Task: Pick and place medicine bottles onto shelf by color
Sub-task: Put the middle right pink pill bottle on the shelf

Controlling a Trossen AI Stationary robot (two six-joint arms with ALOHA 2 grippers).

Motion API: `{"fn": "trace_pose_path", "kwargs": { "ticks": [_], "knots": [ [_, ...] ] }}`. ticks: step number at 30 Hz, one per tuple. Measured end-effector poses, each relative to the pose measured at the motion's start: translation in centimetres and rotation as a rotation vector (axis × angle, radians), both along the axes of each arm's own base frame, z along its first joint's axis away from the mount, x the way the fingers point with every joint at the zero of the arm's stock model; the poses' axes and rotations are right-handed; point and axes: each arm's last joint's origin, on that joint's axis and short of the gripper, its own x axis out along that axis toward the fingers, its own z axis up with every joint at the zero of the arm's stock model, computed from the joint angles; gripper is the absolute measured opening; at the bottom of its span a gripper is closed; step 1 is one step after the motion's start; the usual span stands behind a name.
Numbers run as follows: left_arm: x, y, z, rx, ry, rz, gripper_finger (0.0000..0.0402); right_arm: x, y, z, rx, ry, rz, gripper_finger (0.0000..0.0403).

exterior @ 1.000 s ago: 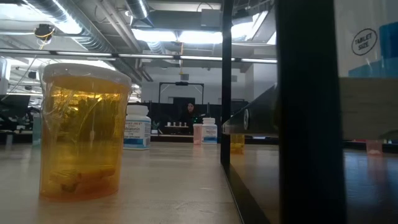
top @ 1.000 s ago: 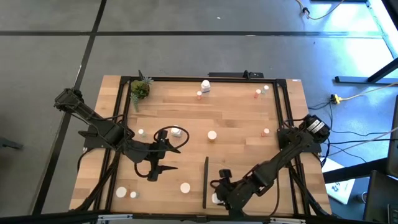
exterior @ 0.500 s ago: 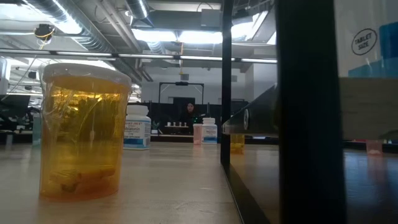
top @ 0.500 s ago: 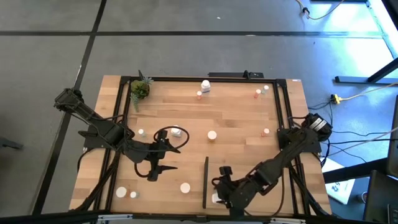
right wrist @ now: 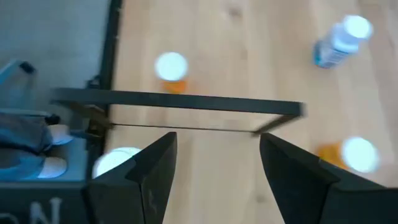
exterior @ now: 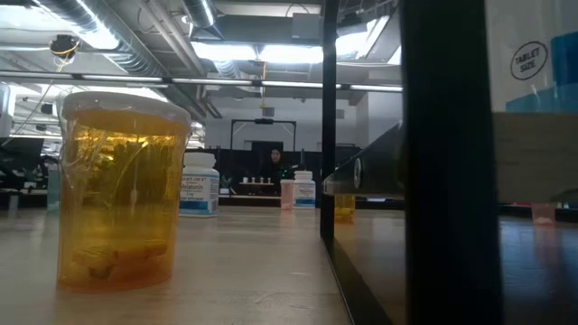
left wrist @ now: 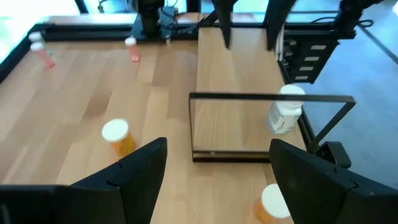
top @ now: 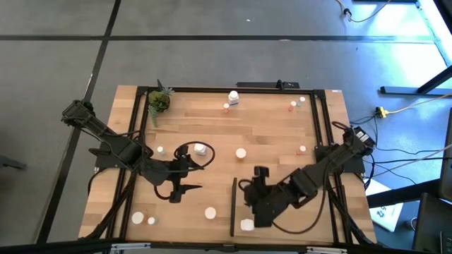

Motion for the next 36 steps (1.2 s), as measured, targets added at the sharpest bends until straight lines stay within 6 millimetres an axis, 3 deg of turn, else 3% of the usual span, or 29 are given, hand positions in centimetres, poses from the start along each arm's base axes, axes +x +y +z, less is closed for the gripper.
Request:
{"fn": "trace_pose_path", "kwargs": {
  "ticks": [7,14,25,36],
  "knots": [
    [-0.3,0.4,-0.6,0.004,0.049,0.076,0.0277,0.8,-4.1,0.5,-0.026,0.095,-0.181,0.0232],
    [-0.6,0.6,-0.9,0.014,0.082,0.108,0.0277,2.2,-8.0,0.4,0.030,0.179,-0.197,0.0232],
    [-0.7,1.9,-1.6,0.014,0.141,0.252,0.0277,3.1,-14.1,0.1,-0.060,0.315,-0.003,0.0232],
    [0.5,5.8,-1.9,-0.024,0.188,0.417,0.0277,3.1,-19.9,-0.1,-0.012,0.356,0.239,0.0232]
  ]
}}
